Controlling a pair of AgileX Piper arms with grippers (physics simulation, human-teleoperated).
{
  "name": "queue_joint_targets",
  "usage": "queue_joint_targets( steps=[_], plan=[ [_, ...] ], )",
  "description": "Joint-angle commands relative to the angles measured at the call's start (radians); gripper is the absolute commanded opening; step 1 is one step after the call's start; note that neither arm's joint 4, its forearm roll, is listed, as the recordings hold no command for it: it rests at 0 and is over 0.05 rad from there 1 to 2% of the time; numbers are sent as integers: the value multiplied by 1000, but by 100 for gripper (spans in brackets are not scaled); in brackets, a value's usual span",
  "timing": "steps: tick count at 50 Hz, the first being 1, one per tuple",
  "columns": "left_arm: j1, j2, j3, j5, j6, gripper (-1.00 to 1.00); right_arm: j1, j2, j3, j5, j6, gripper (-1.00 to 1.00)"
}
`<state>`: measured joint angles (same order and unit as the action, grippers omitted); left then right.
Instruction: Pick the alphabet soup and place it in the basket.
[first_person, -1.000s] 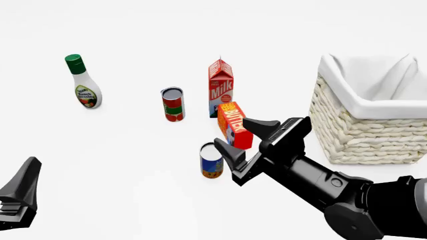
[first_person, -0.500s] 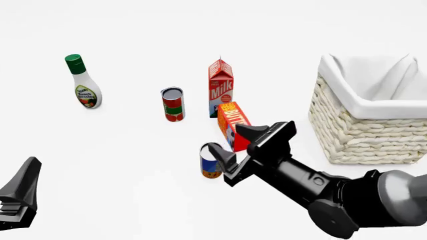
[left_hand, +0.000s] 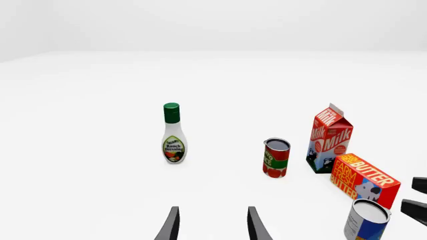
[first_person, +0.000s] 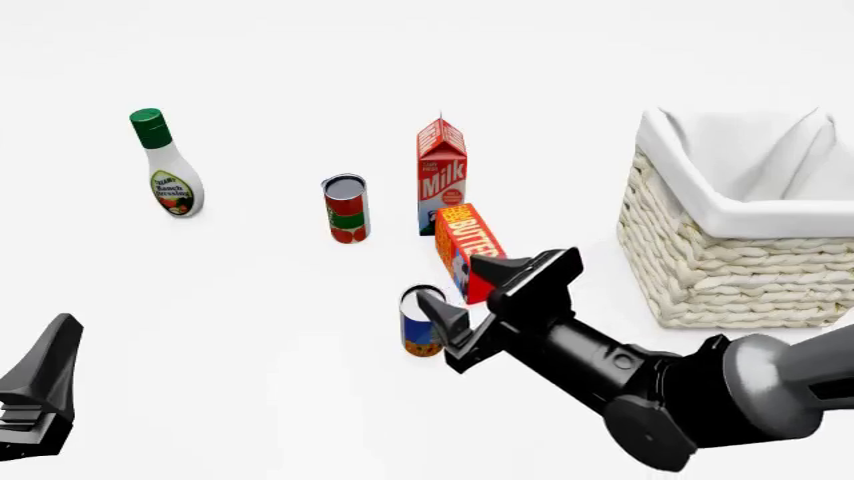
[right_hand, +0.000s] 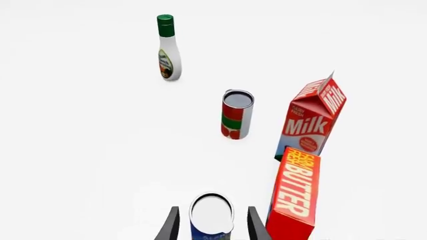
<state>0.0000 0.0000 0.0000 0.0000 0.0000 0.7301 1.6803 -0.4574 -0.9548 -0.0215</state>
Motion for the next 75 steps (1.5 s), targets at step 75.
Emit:
queue_joint_targets(
  steps=[75],
  plan=[
    [0, 0, 0, 0, 0, 100, 6, 221, -93, -36, 18, 100]
  ],
)
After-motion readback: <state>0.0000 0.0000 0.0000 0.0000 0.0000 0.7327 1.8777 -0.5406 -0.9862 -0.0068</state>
